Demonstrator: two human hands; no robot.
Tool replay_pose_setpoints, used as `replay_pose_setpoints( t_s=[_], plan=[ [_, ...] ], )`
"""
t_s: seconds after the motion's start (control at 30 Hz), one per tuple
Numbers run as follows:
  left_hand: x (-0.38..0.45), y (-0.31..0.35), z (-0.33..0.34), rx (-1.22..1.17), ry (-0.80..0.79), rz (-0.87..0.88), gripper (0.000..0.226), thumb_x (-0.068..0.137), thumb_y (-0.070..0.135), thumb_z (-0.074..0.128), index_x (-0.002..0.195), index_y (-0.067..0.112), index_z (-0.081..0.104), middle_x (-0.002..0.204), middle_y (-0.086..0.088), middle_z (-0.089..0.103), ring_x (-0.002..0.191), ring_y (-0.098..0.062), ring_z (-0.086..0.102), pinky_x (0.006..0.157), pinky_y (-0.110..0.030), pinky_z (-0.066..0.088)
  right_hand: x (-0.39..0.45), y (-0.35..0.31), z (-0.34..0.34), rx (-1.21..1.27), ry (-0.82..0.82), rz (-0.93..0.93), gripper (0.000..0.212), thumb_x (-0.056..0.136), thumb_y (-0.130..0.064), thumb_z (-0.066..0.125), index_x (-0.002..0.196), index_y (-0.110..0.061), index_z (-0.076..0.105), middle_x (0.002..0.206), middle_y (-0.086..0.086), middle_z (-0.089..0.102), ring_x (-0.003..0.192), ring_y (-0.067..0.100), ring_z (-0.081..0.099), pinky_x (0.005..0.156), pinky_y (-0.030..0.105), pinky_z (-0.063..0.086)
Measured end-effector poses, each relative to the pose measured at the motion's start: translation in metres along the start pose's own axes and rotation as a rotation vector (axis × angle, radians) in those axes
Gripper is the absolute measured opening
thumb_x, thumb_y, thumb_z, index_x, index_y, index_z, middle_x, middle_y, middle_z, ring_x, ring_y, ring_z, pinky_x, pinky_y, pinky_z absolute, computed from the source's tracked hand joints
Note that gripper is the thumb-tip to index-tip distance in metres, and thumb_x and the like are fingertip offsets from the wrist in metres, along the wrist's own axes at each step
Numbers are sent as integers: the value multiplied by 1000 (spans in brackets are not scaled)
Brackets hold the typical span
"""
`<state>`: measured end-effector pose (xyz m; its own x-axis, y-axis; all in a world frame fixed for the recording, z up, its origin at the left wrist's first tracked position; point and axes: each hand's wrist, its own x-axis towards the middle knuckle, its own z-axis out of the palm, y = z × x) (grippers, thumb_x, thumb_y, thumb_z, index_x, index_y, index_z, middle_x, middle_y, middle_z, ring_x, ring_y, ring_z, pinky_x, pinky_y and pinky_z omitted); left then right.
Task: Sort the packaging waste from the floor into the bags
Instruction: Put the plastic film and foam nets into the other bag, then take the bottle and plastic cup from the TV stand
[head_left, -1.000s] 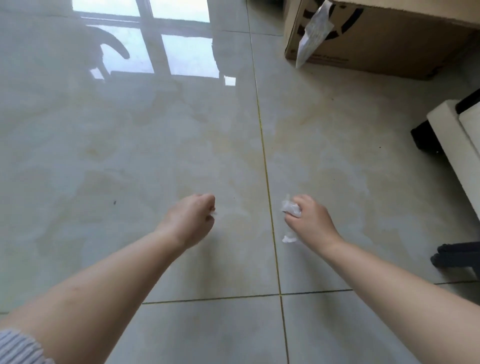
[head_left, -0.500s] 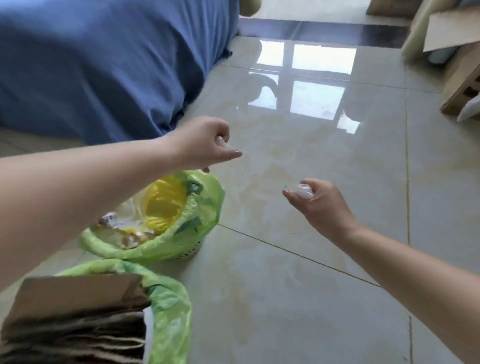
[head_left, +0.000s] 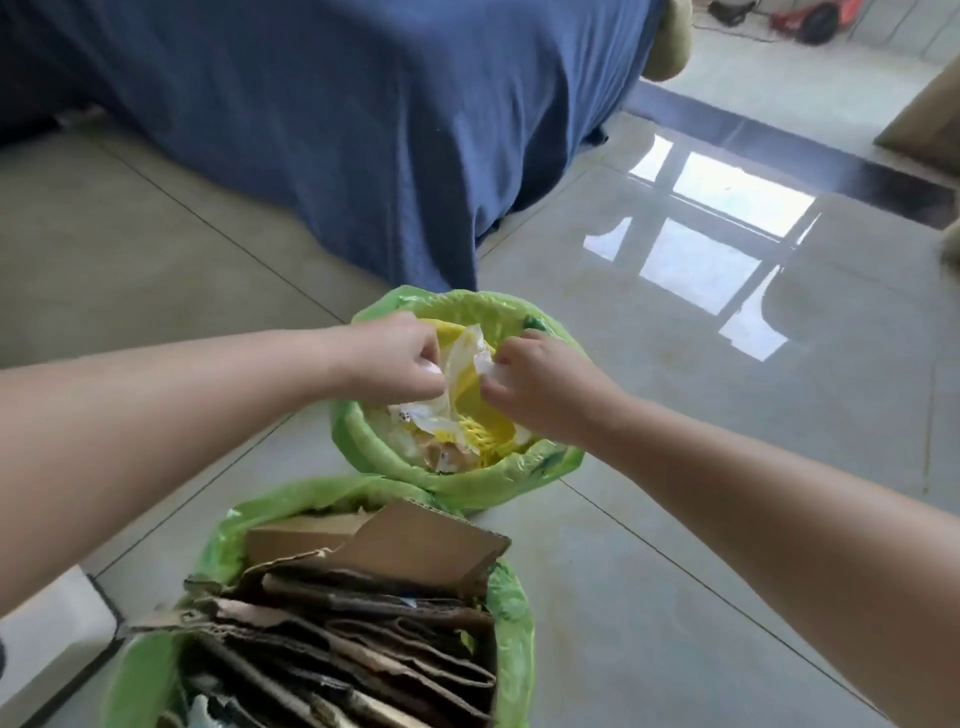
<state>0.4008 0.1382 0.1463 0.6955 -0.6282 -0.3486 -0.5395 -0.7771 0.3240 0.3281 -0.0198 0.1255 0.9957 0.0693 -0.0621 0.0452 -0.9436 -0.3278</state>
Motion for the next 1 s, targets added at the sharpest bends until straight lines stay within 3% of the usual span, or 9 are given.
replay_pose_setpoints(
  t_s=[0.13,0.3,0.4,0.5,0.63,0.7,0.8,0.9,1.0],
  plan=[
    [15,-20,16,29,7,129,26,86,10,52,107,20,65,110,5,42,104,-18,53,93,-30,43,32,12,25,-193,-215,-47,23,91,-21,39,81,-14,59,94,4,56,88,25,54,66,32,43],
    [51,-16,38,162,-76,108,26,88,9,53,111,16,64,111,-1,50,96,-22,57,73,-28,43,49,16,48,-372,-370,-23,20,91,-11,46,100,-13,64,83,0,54,84,24,57,68,34,49],
    [68,-15,56,366,-239,147,26,88,12,52,111,13,64,114,-6,49,90,-24,55,77,-33,49,50,12,60,-398,-512,-4,18,92,-7,43,94,-14,59,77,-4,47,90,27,56,68,34,44],
    [81,-20,75,528,-323,186,28,85,9,55,112,12,63,118,-10,48,92,-25,57,81,-37,52,52,7,66,-440,-619,2,23,92,-8,43,108,-13,59,89,-1,49,94,26,55,71,34,42],
    [80,-15,54,471,-272,201,32,87,26,56,118,24,58,122,-7,46,102,-27,55,86,-40,50,47,16,46,-413,-471,4,24,91,-12,45,111,-15,58,76,-3,45,80,24,51,63,33,41],
    [72,-14,30,386,-179,179,40,84,28,60,123,33,55,132,-1,46,116,-23,50,95,-37,46,32,26,27,-394,-358,-21,31,90,-16,45,120,-18,54,93,2,52,86,27,55,65,34,45],
    [46,-4,-2,265,-74,207,43,80,32,67,122,35,57,137,4,46,126,-16,42,104,-32,37,-14,37,-5,-241,-183,-20,39,88,-25,50,127,-25,50,126,6,47,108,30,54,86,39,49],
    [14,22,-22,95,-2,284,39,78,32,70,116,36,59,130,6,51,123,-11,44,103,-26,32,-85,40,-35,-56,17,123,37,89,-31,54,125,-29,51,136,-2,42,121,22,47,95,32,43],
    [-22,69,-26,-113,-29,383,33,76,33,70,106,43,59,119,17,58,116,-3,51,103,-27,39,-175,37,-56,64,134,332,32,88,-32,57,120,-32,55,134,-9,44,116,13,49,90,23,39]
  ],
)
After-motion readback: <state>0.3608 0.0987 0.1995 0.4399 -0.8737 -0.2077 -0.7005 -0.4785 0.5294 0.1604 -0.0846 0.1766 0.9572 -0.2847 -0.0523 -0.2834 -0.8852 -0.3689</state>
